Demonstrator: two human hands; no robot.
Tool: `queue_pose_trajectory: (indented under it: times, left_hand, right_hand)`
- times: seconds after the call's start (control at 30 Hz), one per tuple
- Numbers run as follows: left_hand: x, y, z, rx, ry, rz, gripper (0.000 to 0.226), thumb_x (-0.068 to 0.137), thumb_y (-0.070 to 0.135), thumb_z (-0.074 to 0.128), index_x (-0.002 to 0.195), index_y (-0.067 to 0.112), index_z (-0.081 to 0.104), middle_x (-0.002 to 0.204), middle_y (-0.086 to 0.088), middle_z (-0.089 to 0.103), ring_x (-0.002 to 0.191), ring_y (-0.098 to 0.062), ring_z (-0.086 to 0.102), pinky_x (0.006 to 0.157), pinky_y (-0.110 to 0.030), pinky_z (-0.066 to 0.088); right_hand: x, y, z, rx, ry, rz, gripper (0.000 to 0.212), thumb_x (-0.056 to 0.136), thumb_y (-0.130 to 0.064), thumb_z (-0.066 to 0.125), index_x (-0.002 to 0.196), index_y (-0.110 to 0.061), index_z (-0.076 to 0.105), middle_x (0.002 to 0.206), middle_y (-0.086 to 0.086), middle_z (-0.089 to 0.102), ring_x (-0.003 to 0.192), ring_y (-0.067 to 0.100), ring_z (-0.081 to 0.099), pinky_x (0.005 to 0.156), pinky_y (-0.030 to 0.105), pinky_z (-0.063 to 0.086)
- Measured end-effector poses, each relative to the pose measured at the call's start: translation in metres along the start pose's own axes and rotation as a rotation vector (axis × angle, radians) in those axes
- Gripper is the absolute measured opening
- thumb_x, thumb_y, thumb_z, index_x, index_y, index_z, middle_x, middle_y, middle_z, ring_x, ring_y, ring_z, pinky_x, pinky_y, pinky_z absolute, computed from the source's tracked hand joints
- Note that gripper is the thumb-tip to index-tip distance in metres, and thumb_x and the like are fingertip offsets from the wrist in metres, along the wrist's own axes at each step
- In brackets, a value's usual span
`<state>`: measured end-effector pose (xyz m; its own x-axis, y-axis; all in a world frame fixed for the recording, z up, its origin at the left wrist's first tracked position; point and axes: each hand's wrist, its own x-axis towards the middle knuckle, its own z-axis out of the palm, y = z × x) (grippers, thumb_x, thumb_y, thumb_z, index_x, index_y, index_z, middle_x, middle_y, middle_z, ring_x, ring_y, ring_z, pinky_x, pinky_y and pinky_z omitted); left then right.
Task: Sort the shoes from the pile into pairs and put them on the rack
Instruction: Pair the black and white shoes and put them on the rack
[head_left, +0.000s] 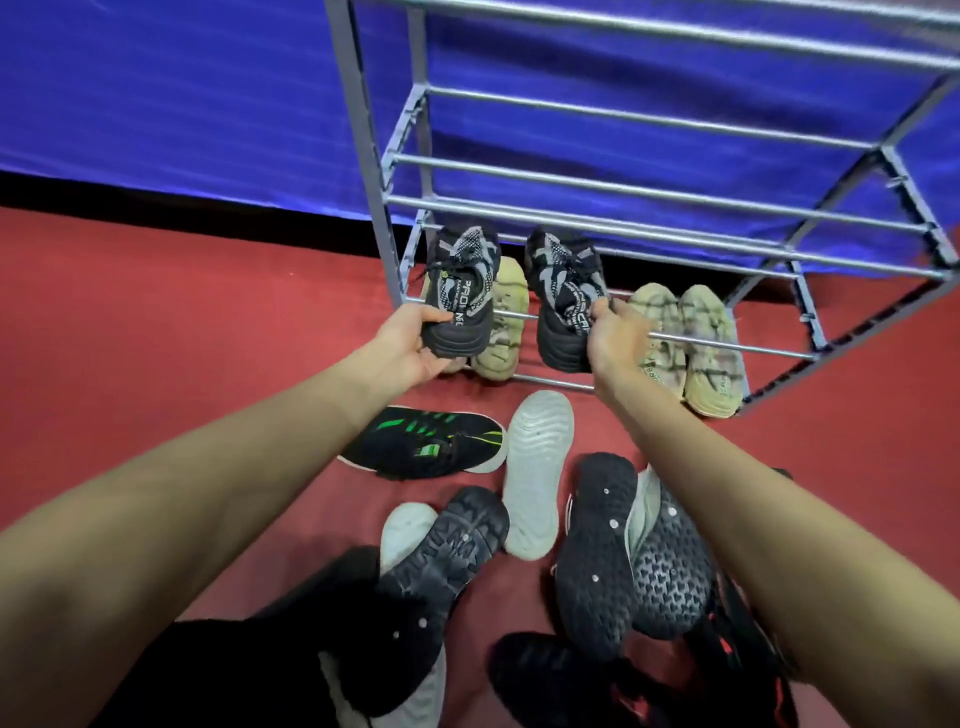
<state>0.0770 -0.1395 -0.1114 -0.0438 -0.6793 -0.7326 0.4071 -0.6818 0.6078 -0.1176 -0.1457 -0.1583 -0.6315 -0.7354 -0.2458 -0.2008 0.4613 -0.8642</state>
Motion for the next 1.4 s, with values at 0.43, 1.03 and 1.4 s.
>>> queue_pose_trajectory:
  times: [0.43,1.03,1.4]
  left_hand:
    - [0.054,0.030,0.014,-0.133,0.028,0.074,0.006,0.086,-0.001,0.052,0.082,0.003,0.052,0.066,-0.011,0.066,0.070,-0.025,0.063,0.079,-0.036,0.055]
    - [0.079,0.009,0.009,-0.097,0.291,0.243,0.056,0.079,-0.001,0.070,0.127,0.001,0.041,0.130,-0.016,0.057,0.115,-0.030,0.059,0.102,-0.041,0.048]
    - [0.080,-0.007,-0.004,0.013,0.253,0.152,0.060,0.082,0.024,0.074,0.131,0.003,0.046,0.112,-0.009,0.058,0.098,-0.021,0.056,0.083,-0.028,0.049]
  right_hand:
    - [0.019,-0.028,0.059,-0.057,-0.043,-0.033,0.037,0.098,-0.021,0.038,0.121,-0.004,0.060,0.132,0.022,0.047,0.122,0.037,0.043,0.105,0.039,0.032]
    - [0.034,-0.019,0.088,-0.163,-0.010,-0.120,0.038,0.102,-0.021,0.029,0.119,-0.002,0.057,0.130,0.024,0.054,0.124,0.036,0.043,0.103,0.037,0.029]
    - [0.028,-0.015,0.071,-0.432,-0.132,-0.239,0.039,0.099,-0.022,0.029,0.123,0.000,0.051,0.129,0.027,0.051,0.122,0.040,0.046,0.103,0.043,0.034]
